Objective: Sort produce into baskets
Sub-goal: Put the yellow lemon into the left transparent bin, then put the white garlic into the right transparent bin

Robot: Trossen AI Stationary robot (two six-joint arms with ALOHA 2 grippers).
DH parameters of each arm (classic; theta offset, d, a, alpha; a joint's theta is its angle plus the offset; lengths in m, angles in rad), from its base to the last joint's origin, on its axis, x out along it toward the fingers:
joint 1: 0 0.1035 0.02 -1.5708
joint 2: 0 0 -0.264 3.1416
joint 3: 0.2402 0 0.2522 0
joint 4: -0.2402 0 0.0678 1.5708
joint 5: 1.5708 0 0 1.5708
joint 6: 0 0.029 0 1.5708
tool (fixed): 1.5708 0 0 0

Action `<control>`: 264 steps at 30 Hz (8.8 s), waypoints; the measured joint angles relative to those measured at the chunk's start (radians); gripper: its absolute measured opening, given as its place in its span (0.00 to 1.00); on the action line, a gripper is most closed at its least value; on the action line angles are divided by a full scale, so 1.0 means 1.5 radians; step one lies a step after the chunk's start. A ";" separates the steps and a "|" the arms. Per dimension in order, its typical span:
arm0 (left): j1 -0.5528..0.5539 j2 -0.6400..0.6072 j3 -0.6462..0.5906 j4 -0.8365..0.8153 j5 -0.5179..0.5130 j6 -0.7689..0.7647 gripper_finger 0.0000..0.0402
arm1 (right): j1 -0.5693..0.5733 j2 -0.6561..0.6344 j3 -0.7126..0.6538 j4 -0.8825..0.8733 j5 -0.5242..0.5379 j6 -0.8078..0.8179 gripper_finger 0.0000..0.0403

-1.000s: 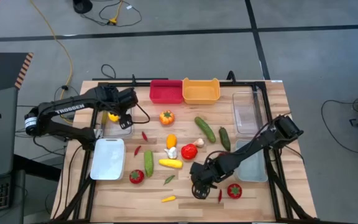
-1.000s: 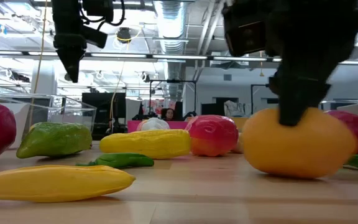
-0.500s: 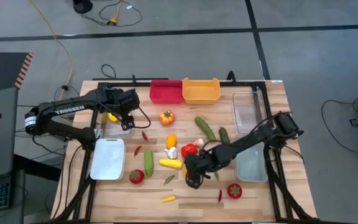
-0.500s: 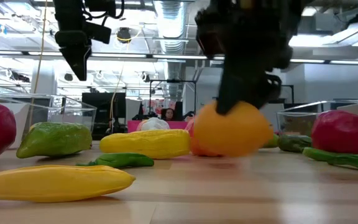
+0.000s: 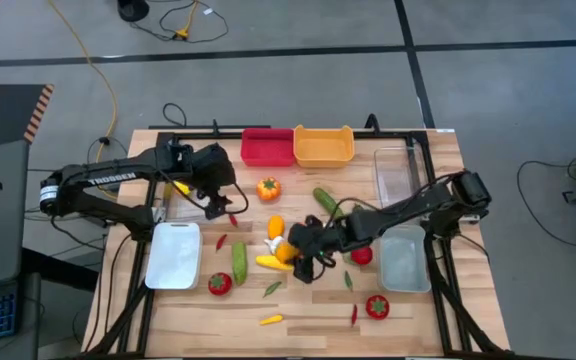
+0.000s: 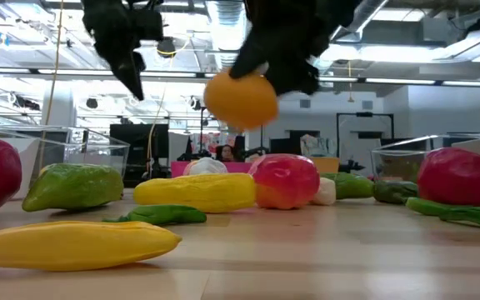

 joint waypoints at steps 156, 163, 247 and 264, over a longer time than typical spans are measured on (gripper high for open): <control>0.047 -0.086 -0.001 -0.325 -0.267 -0.161 0.69 | -0.072 -0.082 0.001 -0.292 0.112 -0.322 0.98; 0.047 -0.086 -0.001 -0.323 -0.263 -0.161 0.69 | -0.075 -0.029 0.001 -0.350 0.080 -0.324 0.98; 0.047 -0.086 -0.001 -0.287 -0.263 -0.161 0.69 | -0.407 -0.319 -0.081 -0.726 0.207 -0.049 0.47; 0.047 -0.086 -0.001 -0.241 -0.263 -0.145 0.69 | -0.459 -0.318 -0.081 -0.727 0.205 -0.049 0.61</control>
